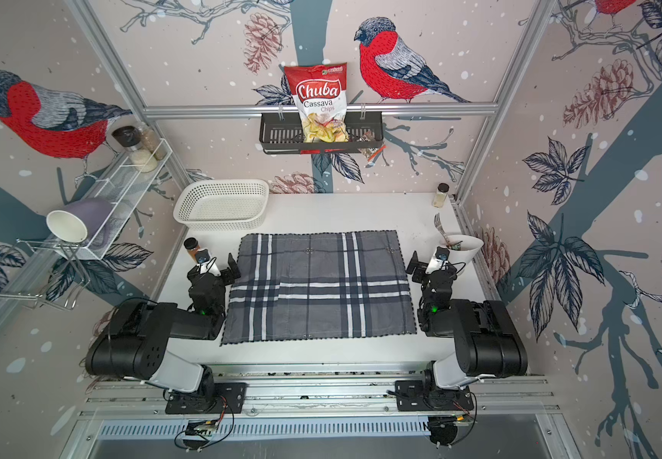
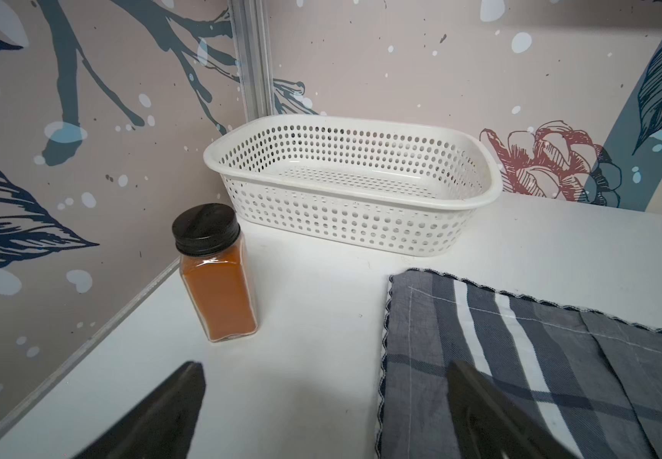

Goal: Roll up the pillowcase
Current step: Fold the pillowcase.

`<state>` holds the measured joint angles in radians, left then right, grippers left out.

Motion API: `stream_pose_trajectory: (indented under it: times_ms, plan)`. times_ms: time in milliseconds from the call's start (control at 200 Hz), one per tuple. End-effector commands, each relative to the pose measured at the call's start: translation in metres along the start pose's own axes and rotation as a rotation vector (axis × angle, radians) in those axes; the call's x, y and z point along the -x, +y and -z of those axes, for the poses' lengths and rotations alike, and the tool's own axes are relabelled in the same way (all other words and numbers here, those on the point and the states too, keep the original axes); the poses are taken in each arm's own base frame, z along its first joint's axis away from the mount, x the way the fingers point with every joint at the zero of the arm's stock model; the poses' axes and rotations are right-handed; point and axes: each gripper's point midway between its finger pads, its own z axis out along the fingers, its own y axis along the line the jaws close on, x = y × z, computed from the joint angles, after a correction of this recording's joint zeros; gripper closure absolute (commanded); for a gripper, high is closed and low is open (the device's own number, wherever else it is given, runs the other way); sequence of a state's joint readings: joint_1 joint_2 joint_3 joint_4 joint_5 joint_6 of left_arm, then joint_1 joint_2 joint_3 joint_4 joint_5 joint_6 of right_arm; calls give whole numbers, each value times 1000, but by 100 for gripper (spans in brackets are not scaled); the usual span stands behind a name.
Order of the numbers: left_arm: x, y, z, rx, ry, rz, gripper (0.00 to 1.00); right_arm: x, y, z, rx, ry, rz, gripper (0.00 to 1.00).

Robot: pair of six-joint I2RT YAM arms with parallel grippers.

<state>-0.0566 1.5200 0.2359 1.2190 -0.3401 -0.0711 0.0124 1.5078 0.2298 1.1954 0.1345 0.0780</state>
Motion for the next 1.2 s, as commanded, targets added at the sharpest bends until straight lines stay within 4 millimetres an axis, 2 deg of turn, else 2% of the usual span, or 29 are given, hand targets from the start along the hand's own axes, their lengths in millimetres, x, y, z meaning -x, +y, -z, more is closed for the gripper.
stream_pose_trajectory:
  times_ms: [0,405,460,545,610,655,685,760,780,850,920,1035,1100,1190]
  plan:
    - [3,-1,0,0,-10,-1,2,6,1,0,0,-24,5,0]
    - [3,-1,-1,-2,-8,0,2,6,1,-1,3,-22,4,0]
    - [10,0,-1,11,-21,0,2,6,0,0,-1,-25,3,0]
    - [27,-8,-11,26,60,-23,5,25,-10,5,-129,-59,7,0]
    - [44,-7,-16,62,152,61,5,43,2,3,-155,13,5,0]
    - [42,-4,-11,104,257,148,12,60,13,5,-153,47,-72,0]
    - [35,-3,-5,133,337,223,18,67,25,9,-128,78,-112,0]
    - [-2,-7,23,155,556,361,21,76,52,30,-92,135,-169,0]
    - [-14,-8,33,169,606,396,21,76,62,39,-72,153,-177,0]
    - [-49,-18,69,142,751,489,24,69,75,60,-39,202,-210,0]
    - [-72,-24,105,156,848,514,25,53,75,79,-14,300,-284,0]
    - [-93,-29,153,219,969,502,22,23,76,103,15,459,-354,0]
    - [-100,-30,171,245,1030,488,20,4,76,115,13,548,-373,0]
    - [-109,-19,192,303,1093,482,19,-15,72,127,-10,645,-371,0]
